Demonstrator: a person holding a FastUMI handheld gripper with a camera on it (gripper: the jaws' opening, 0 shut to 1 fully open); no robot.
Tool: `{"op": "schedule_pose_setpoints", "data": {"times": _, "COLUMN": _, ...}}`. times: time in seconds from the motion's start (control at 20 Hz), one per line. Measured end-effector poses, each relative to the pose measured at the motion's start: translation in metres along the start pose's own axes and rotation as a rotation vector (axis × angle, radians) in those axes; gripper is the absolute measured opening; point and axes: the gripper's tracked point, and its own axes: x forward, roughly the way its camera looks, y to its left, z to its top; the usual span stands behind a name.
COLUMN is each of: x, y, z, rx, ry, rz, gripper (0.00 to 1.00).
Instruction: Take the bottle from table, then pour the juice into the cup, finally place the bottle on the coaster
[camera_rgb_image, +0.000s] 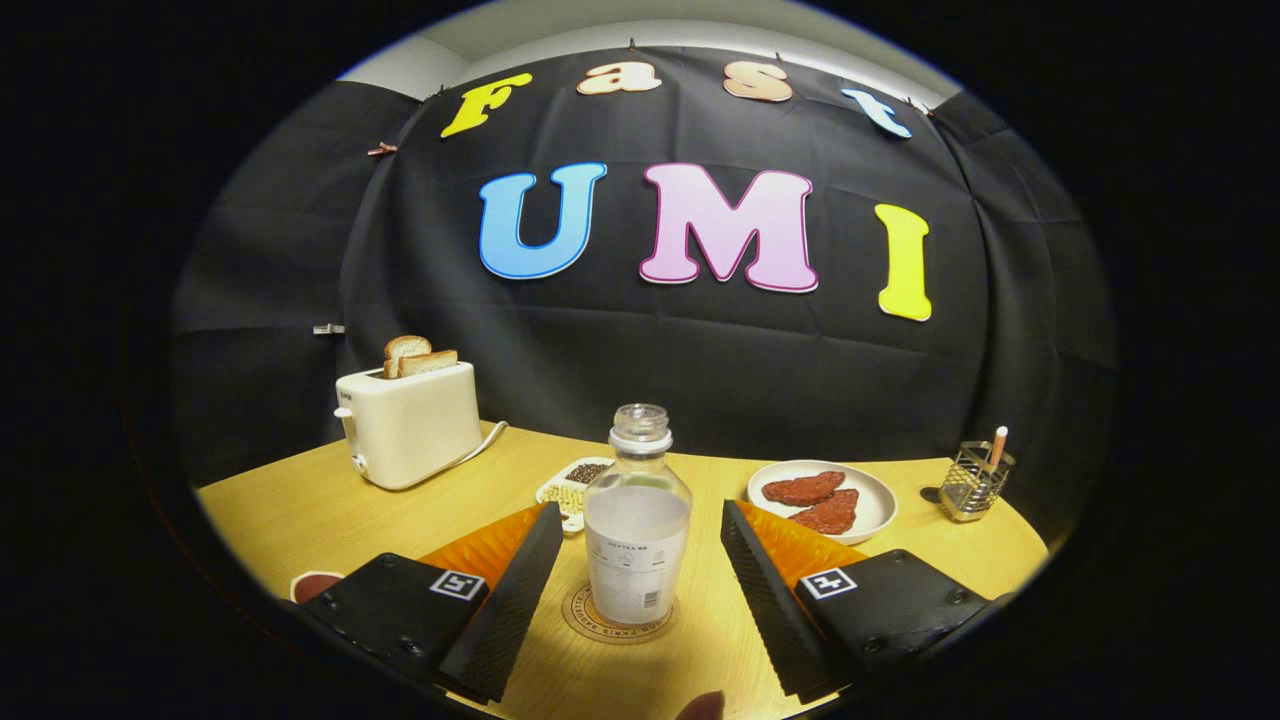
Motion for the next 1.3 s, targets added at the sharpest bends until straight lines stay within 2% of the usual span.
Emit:
{"op": "schedule_pose_setpoints", "data": {"times": 0.25, "x": -0.039, "y": -0.017, "z": 0.033, "rx": -0.055, "ry": -0.011, "rz": -0.059, "gripper": 0.98}}
{"op": "schedule_pose_setpoints", "data": {"times": 0.7, "x": -0.103, "y": -0.018, "z": 0.133, "rx": -0.099, "ry": -0.084, "rz": -0.113, "gripper": 0.98}}
{"op": "schedule_pose_setpoints", "data": {"times": 1.0, "x": -0.145, "y": -0.011, "z": 0.196, "rx": -0.065, "ry": -0.153, "rz": -0.126, "gripper": 0.98}}
{"op": "schedule_pose_setpoints", "data": {"times": 1.3, "x": -0.187, "y": -0.005, "z": 0.213, "rx": -0.111, "ry": -0.161, "rz": -0.152, "gripper": 0.97}}
